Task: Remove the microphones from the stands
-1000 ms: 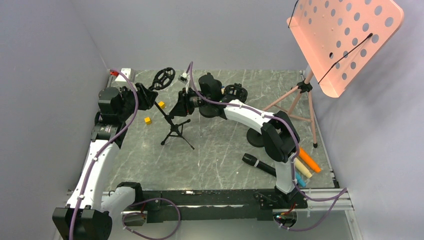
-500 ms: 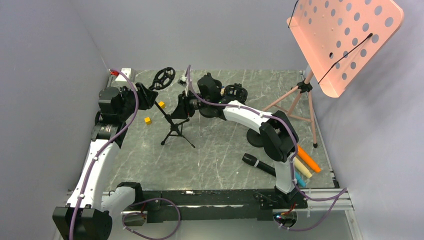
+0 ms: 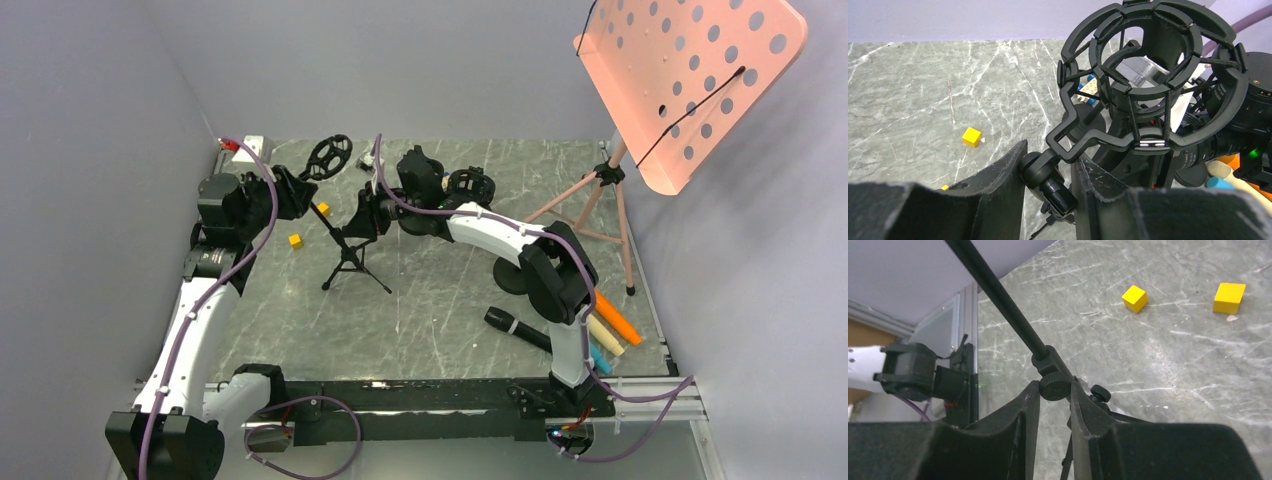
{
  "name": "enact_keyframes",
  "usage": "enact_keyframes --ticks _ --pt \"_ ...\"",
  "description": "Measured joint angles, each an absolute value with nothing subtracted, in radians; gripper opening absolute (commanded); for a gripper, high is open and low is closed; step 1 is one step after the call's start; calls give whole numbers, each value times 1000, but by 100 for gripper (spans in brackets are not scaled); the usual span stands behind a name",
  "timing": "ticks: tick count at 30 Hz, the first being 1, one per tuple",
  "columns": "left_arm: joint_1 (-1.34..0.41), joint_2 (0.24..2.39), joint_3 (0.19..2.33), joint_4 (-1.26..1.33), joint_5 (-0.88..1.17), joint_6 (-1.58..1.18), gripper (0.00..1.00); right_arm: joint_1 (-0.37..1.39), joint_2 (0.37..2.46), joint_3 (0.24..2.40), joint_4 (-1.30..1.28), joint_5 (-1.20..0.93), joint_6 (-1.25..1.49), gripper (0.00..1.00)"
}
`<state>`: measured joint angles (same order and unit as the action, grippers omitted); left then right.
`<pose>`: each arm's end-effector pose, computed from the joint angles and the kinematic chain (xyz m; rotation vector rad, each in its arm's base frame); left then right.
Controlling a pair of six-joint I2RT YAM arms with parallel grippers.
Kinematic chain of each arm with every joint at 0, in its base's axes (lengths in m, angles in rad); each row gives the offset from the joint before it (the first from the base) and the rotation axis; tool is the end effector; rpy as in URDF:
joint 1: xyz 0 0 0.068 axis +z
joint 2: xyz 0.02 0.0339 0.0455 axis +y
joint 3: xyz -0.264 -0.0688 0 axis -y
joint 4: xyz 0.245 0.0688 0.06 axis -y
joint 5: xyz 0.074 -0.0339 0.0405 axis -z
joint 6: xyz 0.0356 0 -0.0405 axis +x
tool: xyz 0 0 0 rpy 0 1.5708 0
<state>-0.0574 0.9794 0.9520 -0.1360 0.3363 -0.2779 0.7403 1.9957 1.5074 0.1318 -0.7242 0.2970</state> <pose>0.2245 -0.0247 0.3684 0.0576 1.7541 -0.5367 0.3294 0.3329 0.2569 -0.9624 1.8532 1.3598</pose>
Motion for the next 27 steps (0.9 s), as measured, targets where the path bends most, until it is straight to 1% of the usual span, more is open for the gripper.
enact_keyframes --ticks 4,8,14,21,22,23,24,25,26,27 --pt "-56 981 952 -136 356 -278 0 740 1984 1489 147 -747 183 0" --pt "-57 987 952 -130 407 -276 0 754 1920 1394 196 -737 -32 0" --pt "-57 1014 958 -120 479 -289 0 784 1824 1242 289 -689 -463 0" --pt "-45 1025 958 -110 483 -295 0 818 1819 1114 486 -646 -1045 0" --pt "-44 1025 958 -110 485 -295 0 821 1819 1083 535 -646 -1126 2" --pt "-44 1025 958 -111 488 -296 0 823 1822 1058 582 -648 -1185 11" --pt "-44 1025 958 -111 492 -296 0 824 1831 1027 650 -654 -1245 23" --pt "-44 1025 958 -112 493 -297 0 825 1845 999 725 -657 -1300 42" --pt "-44 1025 958 -112 493 -298 0 825 1862 976 796 -659 -1346 59" --pt "-44 1025 958 -112 493 -298 0 825 1877 957 857 -660 -1380 72"
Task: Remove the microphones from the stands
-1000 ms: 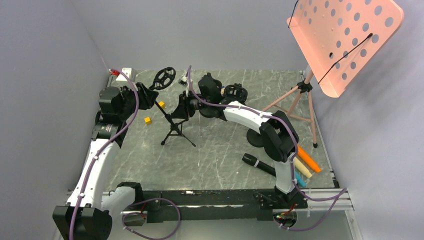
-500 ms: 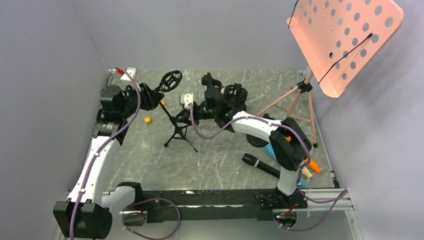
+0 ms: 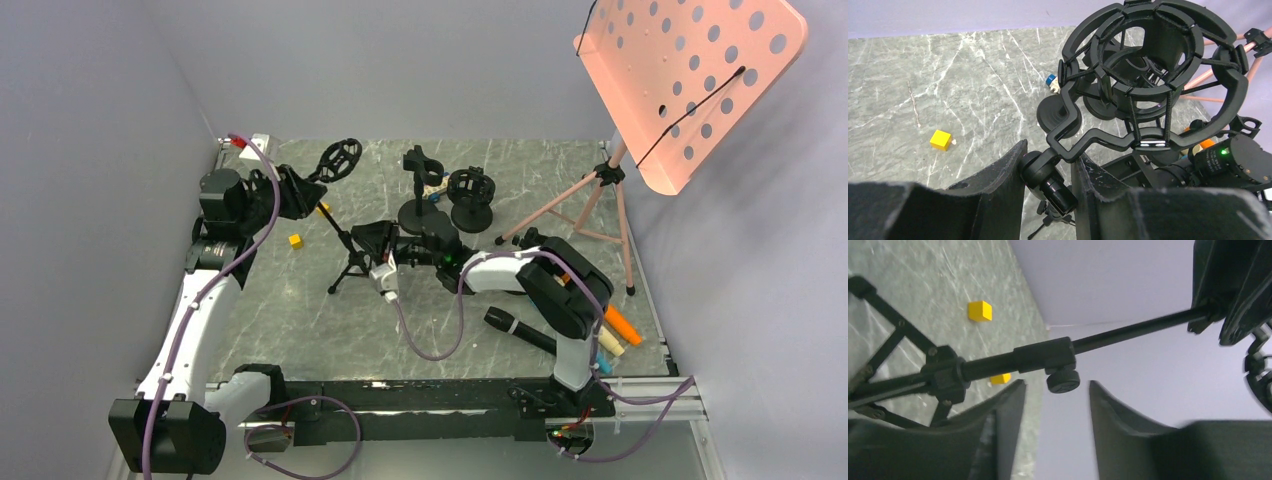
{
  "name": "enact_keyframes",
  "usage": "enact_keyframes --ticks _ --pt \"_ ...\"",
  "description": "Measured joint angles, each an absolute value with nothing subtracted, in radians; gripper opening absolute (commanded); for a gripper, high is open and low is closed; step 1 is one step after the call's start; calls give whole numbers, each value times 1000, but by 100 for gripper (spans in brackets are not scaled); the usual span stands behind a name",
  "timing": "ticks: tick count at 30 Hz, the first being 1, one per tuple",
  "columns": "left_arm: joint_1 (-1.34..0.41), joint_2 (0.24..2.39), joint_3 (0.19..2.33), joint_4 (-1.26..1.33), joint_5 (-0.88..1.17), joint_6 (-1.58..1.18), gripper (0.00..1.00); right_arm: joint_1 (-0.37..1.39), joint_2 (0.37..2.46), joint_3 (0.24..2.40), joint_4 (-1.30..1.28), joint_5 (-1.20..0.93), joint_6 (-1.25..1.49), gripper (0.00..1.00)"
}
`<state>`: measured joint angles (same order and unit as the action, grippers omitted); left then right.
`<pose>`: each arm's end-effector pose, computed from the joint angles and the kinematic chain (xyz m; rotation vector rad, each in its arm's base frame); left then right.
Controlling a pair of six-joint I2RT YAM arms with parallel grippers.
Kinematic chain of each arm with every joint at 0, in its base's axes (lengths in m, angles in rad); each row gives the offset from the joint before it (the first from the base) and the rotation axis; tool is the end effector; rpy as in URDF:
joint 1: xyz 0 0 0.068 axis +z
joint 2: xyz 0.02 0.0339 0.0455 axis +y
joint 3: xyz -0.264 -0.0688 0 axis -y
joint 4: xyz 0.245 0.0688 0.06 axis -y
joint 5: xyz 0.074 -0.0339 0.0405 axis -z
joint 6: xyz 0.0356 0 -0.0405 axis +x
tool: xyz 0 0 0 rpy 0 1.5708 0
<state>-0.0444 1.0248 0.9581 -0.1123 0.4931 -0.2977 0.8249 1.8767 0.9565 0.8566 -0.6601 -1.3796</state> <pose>0.2341 -0.0273 0.3639 0.1430 1.7714 -0.6786 0.2538 0.3068 0.2001 -1.6021 0.2545 0.1121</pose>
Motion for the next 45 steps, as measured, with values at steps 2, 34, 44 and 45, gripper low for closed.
enact_keyframes --ticks 2,34,44,45 --pt "-45 1024 958 -113 498 -299 0 825 1887 920 911 -655 -1421 84" --pt "-218 1023 986 -146 631 167 6 770 1048 1040 178 -258 -985 91" --pt "-218 992 962 -210 619 250 74 766 1117 1100 75 -165 -783 90" --pt "-218 981 963 -227 620 265 76 766 1123 1107 67 -162 -768 90"
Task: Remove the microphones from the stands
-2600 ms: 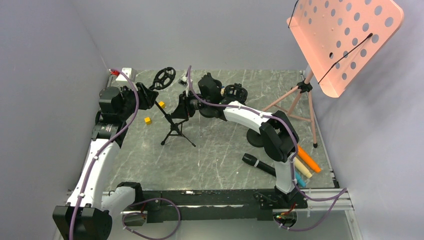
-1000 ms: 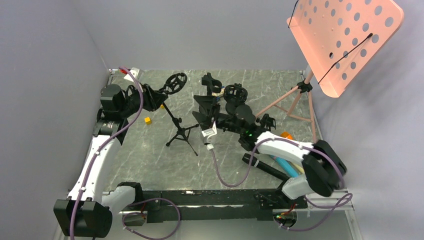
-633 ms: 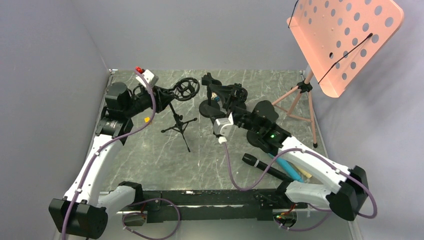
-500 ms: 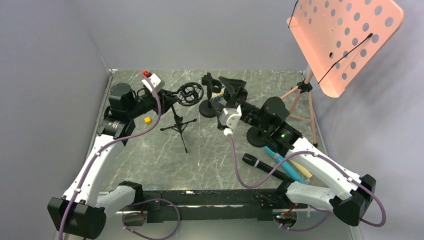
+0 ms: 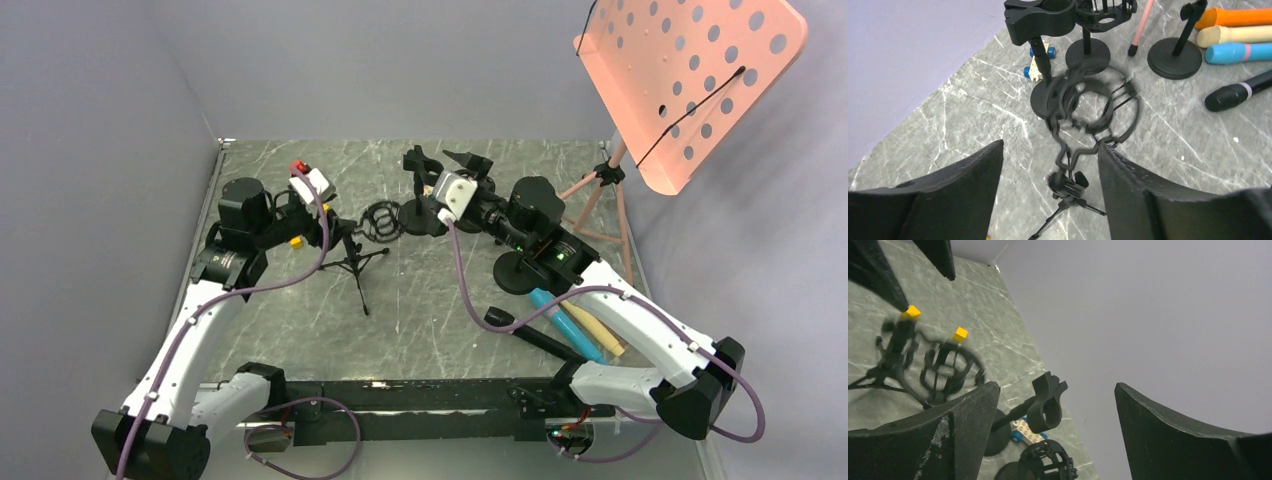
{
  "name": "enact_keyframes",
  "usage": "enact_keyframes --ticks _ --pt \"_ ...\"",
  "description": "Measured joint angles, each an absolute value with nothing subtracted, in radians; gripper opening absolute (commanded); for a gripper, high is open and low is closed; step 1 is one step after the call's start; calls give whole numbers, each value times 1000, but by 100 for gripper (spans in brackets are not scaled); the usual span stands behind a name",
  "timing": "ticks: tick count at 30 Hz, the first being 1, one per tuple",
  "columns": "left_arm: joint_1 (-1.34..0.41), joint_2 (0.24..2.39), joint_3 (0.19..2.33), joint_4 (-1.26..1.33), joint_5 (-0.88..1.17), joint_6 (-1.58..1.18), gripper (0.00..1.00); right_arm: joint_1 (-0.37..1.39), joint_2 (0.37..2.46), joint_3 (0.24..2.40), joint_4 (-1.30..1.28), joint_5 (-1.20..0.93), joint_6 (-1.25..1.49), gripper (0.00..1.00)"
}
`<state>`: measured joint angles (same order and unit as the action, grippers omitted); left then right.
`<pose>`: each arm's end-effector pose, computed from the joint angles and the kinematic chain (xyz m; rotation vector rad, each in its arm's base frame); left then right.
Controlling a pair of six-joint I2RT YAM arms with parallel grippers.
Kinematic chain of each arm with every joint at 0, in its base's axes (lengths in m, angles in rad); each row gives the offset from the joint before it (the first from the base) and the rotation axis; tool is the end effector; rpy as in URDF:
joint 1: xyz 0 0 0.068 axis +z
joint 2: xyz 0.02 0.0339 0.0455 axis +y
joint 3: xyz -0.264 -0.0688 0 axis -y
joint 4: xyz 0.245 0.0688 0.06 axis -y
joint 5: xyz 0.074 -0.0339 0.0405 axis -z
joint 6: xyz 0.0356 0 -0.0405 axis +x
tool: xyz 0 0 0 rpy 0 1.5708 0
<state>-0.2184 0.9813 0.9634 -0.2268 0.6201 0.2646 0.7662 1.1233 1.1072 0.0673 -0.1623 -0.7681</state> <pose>0.2095 -0.0677 0.3636 0.8418 1.5908 -0.5277 0.1839 0.1849 0.4131 -1.1456 1.0013 0.1218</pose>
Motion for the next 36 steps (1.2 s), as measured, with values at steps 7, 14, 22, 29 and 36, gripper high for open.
enact_keyframes --ticks 7,14,22,29,36 --pt "-218 881 984 -442 627 410 80 766 1140 1159 14 -159 -655 90" --pt "-219 812 984 -549 618 442 79 766 1169 1192 -27 -160 -593 90" --pt "-221 994 939 -462 562 295 70 761 1224 1320 -144 -160 -532 90" --pt "-234 1100 856 -335 559 280 63 741 1210 1376 -223 -159 -523 89" --pt "-258 1205 854 -235 595 297 32 695 1197 1375 -246 -159 -513 88"
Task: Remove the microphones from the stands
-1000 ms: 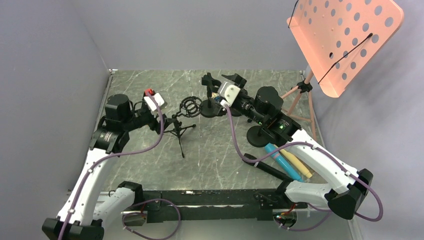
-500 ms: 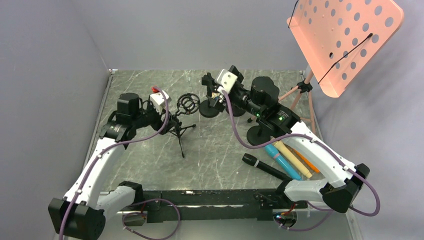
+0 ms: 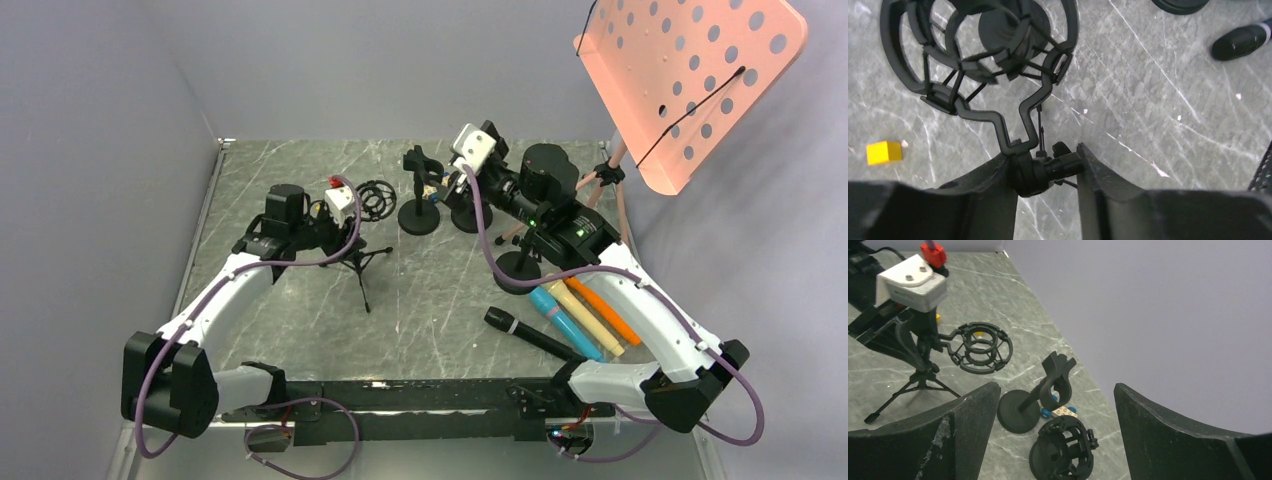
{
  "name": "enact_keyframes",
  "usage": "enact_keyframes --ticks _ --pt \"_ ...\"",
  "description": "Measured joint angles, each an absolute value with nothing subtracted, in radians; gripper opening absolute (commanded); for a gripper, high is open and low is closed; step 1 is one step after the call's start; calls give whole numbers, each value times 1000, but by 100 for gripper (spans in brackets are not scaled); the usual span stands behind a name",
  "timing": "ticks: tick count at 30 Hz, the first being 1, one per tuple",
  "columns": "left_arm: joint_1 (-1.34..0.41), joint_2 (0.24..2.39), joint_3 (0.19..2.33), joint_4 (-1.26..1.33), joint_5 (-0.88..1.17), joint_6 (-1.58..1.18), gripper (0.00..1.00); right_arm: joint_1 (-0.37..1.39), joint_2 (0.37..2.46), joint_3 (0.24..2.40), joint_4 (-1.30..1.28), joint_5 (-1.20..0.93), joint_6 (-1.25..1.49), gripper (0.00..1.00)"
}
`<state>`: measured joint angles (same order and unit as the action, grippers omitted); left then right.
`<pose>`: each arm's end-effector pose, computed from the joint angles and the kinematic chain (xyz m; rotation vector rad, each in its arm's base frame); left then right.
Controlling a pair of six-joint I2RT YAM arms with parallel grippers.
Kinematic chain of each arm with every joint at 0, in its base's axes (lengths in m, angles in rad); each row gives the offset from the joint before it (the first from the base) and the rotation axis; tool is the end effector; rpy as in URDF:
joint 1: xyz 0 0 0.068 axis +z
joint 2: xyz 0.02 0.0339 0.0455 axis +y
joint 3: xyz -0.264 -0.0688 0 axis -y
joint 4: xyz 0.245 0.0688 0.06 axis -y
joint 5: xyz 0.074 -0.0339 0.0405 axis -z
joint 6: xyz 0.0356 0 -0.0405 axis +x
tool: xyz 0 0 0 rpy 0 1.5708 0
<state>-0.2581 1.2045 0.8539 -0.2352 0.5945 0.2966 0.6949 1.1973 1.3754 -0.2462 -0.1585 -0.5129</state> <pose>0.2486 -0.0863 0.2750 0.8969 1.9038 -0.6146 0.1985 0.1728 0.4543 -1.0316 1.2811 0.2690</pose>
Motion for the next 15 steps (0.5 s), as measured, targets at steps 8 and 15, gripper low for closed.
enact_keyframes --ticks 8,15 --pt "-263 1262 868 -184 646 370 0 635 1196 1372 -241 -158 -490 88" --pt "-266 1371 949 -142 650 382 0 613 1196 1358 -225 -159 -485 88"
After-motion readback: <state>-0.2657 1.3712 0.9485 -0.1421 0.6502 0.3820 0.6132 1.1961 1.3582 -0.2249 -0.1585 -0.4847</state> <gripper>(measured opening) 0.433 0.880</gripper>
